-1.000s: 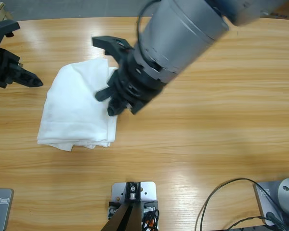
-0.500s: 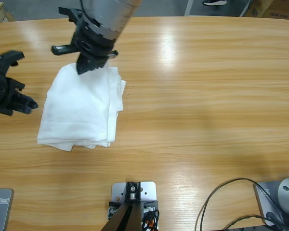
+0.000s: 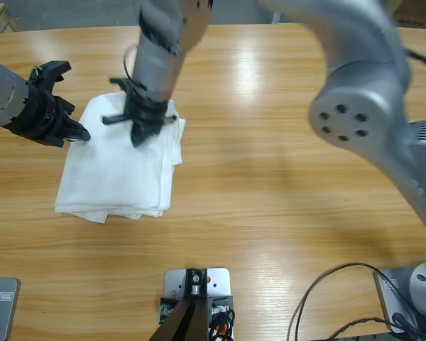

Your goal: Fold clothes

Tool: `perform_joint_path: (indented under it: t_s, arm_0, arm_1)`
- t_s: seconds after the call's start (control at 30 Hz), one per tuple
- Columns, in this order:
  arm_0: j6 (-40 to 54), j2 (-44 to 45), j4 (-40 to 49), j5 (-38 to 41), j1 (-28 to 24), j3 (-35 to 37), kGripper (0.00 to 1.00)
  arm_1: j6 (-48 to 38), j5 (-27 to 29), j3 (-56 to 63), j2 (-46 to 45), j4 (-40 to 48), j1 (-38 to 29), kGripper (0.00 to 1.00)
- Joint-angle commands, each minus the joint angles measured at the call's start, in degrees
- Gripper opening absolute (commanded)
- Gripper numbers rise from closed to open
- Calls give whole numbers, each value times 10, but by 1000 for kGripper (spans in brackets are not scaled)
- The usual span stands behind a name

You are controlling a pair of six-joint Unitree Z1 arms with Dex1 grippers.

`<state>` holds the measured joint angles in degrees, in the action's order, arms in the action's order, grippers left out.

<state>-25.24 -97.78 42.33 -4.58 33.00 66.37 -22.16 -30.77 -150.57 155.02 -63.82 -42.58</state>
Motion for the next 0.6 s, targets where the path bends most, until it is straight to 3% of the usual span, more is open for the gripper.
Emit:
perform_joint_path:
  t_s: [0.03,0.43,0.6]
  arm_0:
    - [-8,-44,-9,18,3,-9,0]
    - [-31,-65,-32,29,6,-24,0]
    - [-42,-69,-34,28,19,-35,0]
  arm_1:
    - [5,-19,-192,76,-23,44,0]
    - [-9,-18,-233,5,-37,15,0]
    - [-13,-18,-271,2,-33,33,0]
